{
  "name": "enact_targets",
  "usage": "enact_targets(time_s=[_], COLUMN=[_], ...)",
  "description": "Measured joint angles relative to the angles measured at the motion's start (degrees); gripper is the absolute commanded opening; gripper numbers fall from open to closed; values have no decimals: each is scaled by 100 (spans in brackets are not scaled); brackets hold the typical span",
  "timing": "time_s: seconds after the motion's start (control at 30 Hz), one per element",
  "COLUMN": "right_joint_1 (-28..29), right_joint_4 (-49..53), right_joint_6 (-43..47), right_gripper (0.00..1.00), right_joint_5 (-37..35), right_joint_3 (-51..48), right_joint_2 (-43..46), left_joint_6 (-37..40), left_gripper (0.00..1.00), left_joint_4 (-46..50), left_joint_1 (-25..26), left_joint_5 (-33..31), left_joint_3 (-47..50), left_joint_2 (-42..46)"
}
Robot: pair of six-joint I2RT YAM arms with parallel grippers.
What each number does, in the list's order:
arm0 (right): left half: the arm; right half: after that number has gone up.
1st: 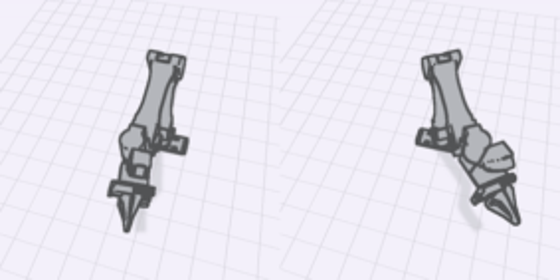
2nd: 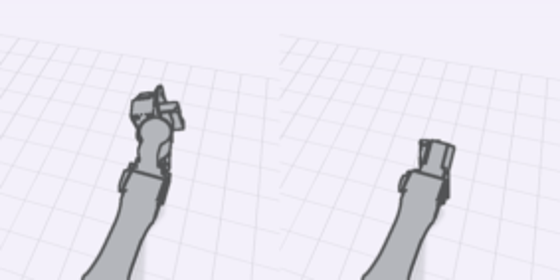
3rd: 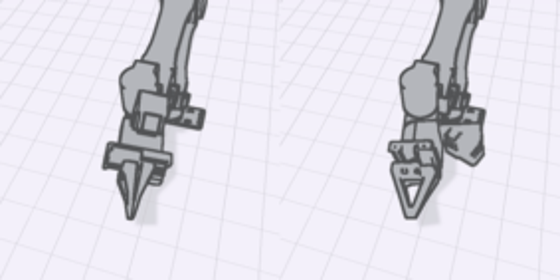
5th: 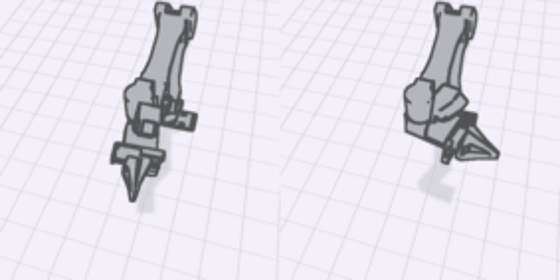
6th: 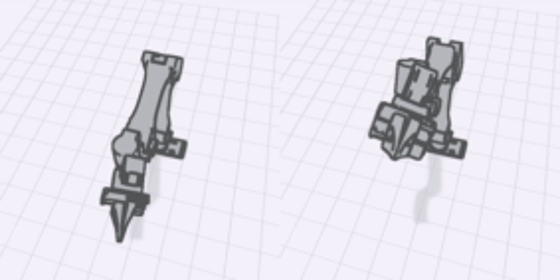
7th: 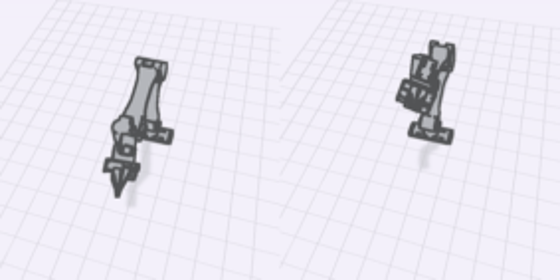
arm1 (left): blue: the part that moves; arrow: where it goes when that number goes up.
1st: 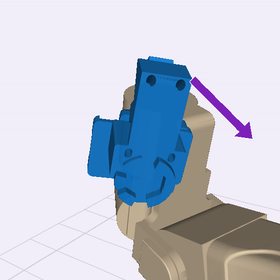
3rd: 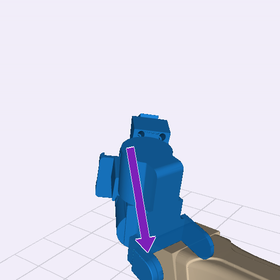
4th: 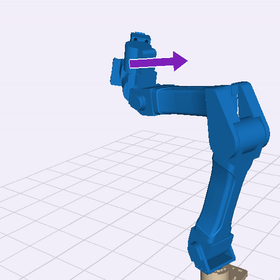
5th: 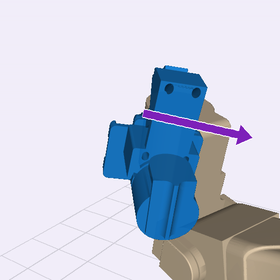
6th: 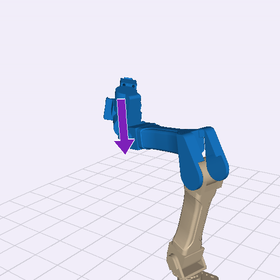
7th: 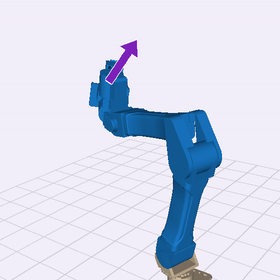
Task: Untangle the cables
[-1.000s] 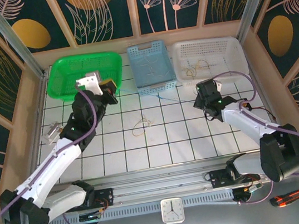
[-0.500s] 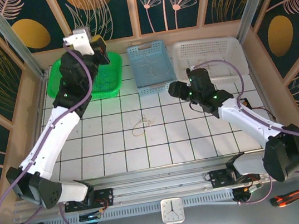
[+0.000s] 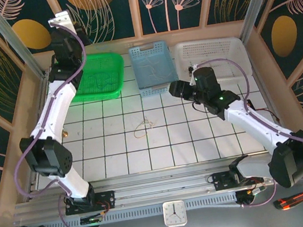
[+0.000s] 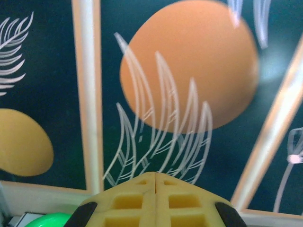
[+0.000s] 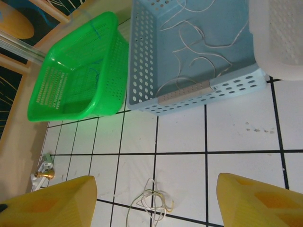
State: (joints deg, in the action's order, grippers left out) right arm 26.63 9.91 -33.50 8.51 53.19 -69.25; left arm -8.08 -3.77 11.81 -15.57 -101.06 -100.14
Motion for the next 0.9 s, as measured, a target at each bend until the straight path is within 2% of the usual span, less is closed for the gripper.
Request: enact_targets(time_s=[0.27,0.43,0.47,0.5,0.57,0.63,0.8,0.9], right_joint_1=[-138,-142,-133,-114,0,188,802,1095], right_joint_4=[297,302,293,291,251,203,-57,-142], right_joint_6=[20,17,15,17,17,28,162,269], right_gripper=[68,68,68,68,68,68,66,63], right_joint_5=[13,46,57,57,44,-2,-203,-319], right_joint_3=[-271,-442,-487,-518,-573,-581,-579,-540], right_joint_2=[339,365,358,350,291,153,-570,-1187], left_joint_6=[-2,-7,-7,-13,-50,-118,-313,-481], left_gripper=[0,0,11,30,76,98,99,99], left_joint_4=[68,-157,-203,-203,-195,-175,26,190], left_joint_1=[-326,-330,-330,-339,-378,-446,-601,-619], left_joint_5=[-13,-9,-9,-7,-2,2,98,387], left_joint_3=[-369,42,214,356,577,682,820,820], left_joint_2=[-673,-688,-688,-695,-758,-855,-911,-807])
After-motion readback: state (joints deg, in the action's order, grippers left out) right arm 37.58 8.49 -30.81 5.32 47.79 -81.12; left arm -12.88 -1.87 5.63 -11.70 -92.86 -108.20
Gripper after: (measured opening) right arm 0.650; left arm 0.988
